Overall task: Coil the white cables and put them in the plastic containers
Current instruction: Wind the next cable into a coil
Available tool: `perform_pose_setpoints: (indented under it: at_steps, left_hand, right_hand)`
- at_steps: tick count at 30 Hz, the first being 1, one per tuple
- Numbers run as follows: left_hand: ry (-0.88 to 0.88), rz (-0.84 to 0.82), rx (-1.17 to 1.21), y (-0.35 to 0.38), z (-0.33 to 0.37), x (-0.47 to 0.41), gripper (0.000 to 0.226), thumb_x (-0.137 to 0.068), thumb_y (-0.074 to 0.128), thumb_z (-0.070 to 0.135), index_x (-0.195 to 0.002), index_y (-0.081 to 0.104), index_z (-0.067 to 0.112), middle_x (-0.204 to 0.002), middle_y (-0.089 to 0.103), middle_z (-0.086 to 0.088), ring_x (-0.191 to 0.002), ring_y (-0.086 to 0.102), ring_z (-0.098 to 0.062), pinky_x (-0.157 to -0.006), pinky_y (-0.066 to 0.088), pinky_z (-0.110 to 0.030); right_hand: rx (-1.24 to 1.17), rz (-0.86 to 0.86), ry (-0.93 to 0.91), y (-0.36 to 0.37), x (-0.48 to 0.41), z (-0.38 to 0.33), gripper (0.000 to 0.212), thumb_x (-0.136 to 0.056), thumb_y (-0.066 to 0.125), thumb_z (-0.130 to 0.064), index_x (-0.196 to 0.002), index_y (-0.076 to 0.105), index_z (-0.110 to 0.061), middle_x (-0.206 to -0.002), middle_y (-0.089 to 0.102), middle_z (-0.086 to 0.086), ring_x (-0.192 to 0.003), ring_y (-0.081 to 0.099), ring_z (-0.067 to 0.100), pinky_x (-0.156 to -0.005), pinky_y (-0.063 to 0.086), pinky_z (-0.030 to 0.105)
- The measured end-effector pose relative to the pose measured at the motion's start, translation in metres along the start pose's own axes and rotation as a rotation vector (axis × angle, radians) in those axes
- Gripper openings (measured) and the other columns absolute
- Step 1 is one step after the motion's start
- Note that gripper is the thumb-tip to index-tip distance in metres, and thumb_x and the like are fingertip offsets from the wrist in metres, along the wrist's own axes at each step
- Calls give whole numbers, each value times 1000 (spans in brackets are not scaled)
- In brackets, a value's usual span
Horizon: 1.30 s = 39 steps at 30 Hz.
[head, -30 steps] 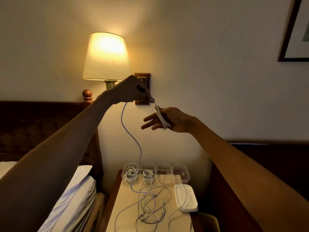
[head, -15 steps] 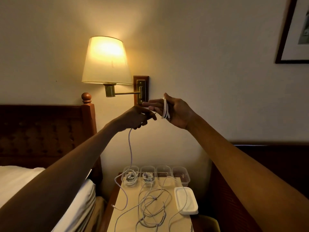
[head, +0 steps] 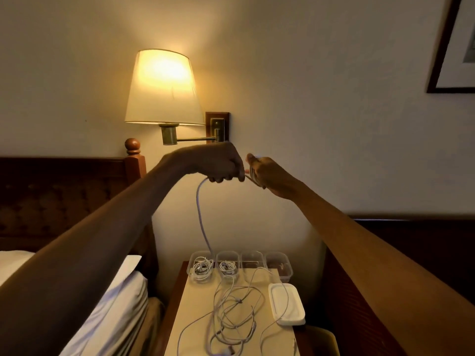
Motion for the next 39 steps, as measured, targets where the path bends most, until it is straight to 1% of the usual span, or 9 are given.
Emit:
perform_pose_setpoints:
  at_steps: [4,7,13,17,21,27,31,34,39]
  left_hand:
    - [138,163,-169,-24,-2,0,11,-90,68,22,-94,75,15,-83,71,4,-70,64,-3,-67,50,-21]
    - [162,274,-181,-31,-12,-2,20,-84,73,32,-94,77,14,-83,73,4,-77,68,-12,-76,57,-34]
    - [224,500,-39,-25,-34,0,23,-78,75,38,-87,76,17,-78,71,0,-71,66,-18,-68,54,-41]
    - [227,458,-9,-5,-43,6,10,-91,64,7,-96,69,13,-75,63,1,-66,62,-2,-59,47,-14]
    - [-5,372,252,23,-52,0,18,-100,53,14,-90,67,19,-64,56,3,-48,50,-3,-45,36,-13]
    - [-44,159,219,55,-35,-13,19,-100,48,10,-100,67,15,-68,53,-2,-45,42,-6,-42,37,-19]
    - [7,94,16,57,-17,-17,23,-100,48,8,-112,68,11,-73,58,6,-53,51,-4,-51,40,-12]
    - [38,48,-126,48,-4,-15,23,-100,50,11,-113,68,10,-77,60,8,-68,58,-11,-64,48,-21]
    - [129,64,-222,19,8,-6,17,-96,57,15,-98,74,13,-66,59,15,-57,56,2,-60,39,-14]
  right_hand:
    - [-162,-236,125,6,9,10,56,-106,24,-38,-137,43,4,-134,53,15,-108,63,27,-78,54,21]
    - [-220,-387,107,12,18,10,66,-106,14,-40,-130,50,9,-129,59,22,-89,69,19,-75,55,21]
    - [-636,-544,142,19,28,-8,79,-102,11,-53,-114,63,5,-101,71,16,-45,50,11,-59,40,15]
    - [-935,-527,96,10,27,-19,52,-106,21,-39,-123,50,1,-85,71,11,-38,47,8,-48,39,10]
    - [-1051,-408,51,-3,20,-20,53,-105,25,-39,-120,57,1,-81,66,8,-38,41,8,-58,41,13]
    - [-897,-128,-39,-12,15,-24,53,-106,27,-38,-115,62,1,-91,69,9,-60,58,10,-60,49,19]
    - [-625,-23,-41,-18,9,-18,55,-106,23,-40,-122,55,2,-110,68,11,-95,68,20,-87,53,26]
    - [-371,6,-38,-12,7,-10,58,-105,22,-44,-134,47,0,-123,63,9,-112,63,23,-102,45,31]
    - [60,21,-43,-3,14,-4,59,-104,27,-44,-86,62,-1,-58,61,-8,-53,58,2,-67,47,25]
Point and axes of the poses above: each hand's wrist, its own x-axis away from the middle knuckle, its own y-axis out of the palm, z = x × y, the point moved 2 cm from there along -x, towards the middle knuckle
